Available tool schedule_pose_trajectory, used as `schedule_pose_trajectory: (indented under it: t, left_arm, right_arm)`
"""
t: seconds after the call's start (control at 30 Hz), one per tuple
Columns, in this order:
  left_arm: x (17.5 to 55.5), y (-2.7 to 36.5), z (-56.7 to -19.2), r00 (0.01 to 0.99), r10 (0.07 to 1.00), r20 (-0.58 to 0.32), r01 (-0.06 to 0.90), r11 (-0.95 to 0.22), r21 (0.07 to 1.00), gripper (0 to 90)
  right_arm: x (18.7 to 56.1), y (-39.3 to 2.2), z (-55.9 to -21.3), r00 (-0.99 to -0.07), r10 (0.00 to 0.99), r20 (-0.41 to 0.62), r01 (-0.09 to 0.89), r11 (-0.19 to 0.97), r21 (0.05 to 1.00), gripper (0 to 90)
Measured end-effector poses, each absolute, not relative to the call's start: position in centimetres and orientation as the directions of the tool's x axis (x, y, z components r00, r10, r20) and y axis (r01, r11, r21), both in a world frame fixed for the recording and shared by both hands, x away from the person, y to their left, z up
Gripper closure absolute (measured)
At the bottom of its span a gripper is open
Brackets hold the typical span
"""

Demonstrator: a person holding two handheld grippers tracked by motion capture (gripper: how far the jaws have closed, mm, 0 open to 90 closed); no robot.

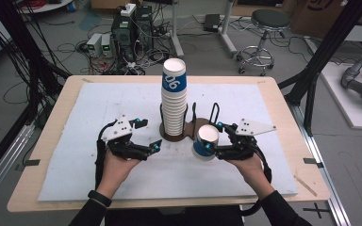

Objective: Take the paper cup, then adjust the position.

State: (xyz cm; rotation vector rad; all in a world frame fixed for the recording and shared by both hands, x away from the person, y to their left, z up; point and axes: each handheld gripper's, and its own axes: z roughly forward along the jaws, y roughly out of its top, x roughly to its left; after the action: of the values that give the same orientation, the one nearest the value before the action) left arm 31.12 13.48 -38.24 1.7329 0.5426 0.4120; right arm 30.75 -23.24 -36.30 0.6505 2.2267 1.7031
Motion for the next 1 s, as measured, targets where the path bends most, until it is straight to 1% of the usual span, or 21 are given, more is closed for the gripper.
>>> schedule_pose_trajectory:
  t: [0.1,0.2,0.27,0.37,0.43,0.5,0.63,0.77,0.9,1.0]
  left_arm:
    - [30.8,13.7,-38.6,0.822,0.569,-0.008,0.137,-0.183,0.973,10.8]
    - [30.7,14.1,-38.9,0.822,0.569,-0.024,0.141,-0.163,0.976,10.8]
    - [30.3,14.3,-39.5,0.814,0.580,-0.002,0.129,-0.177,0.976,10.8]
    - [30.0,14.4,-40.2,0.812,0.583,-0.026,0.132,-0.140,0.981,10.8]
    - [29.9,14.0,-40.2,0.807,0.590,-0.002,0.121,-0.161,0.980,10.8]
    - [29.8,13.6,-40.2,0.826,0.564,0.001,0.109,-0.163,0.981,10.8]
    - [29.4,12.8,-40.1,0.833,0.553,0.035,0.085,-0.191,0.978,10.8]
    - [29.6,12.0,-40.1,0.857,0.516,0.008,0.097,-0.177,0.979,10.8]
    - [29.6,11.3,-40.4,0.875,0.485,0.011,0.097,-0.197,0.976,10.8]
    - [29.7,10.5,-40.7,0.899,0.438,-0.001,0.103,-0.210,0.972,10.8]
  right_arm:
    - [30.9,-23.3,-36.4,-0.863,0.501,0.064,0.195,0.214,0.957,31.5]
    - [30.9,-23.2,-36.4,-0.862,0.502,0.066,0.197,0.212,0.957,31.5]
    - [30.9,-23.0,-36.4,-0.865,0.499,0.062,0.194,0.218,0.957,31.4]
    - [30.9,-22.8,-36.5,-0.867,0.495,0.063,0.198,0.225,0.954,31.4]
    - [30.9,-22.8,-36.6,-0.867,0.494,0.062,0.196,0.224,0.955,31.4]
    - [30.9,-22.9,-36.5,-0.866,0.495,0.066,0.198,0.220,0.955,31.4]
    - [30.8,-23.2,-36.4,-0.863,0.501,0.069,0.197,0.208,0.958,31.4]
    - [30.7,-23.3,-36.3,-0.863,0.500,0.072,0.199,0.205,0.958,31.5]
    - [30.6,-23.4,-36.2,-0.864,0.497,0.079,0.199,0.193,0.961,31.4]
    - [30.4,-23.5,-36.2,-0.870,0.487,0.077,0.194,0.193,0.962,31.4]
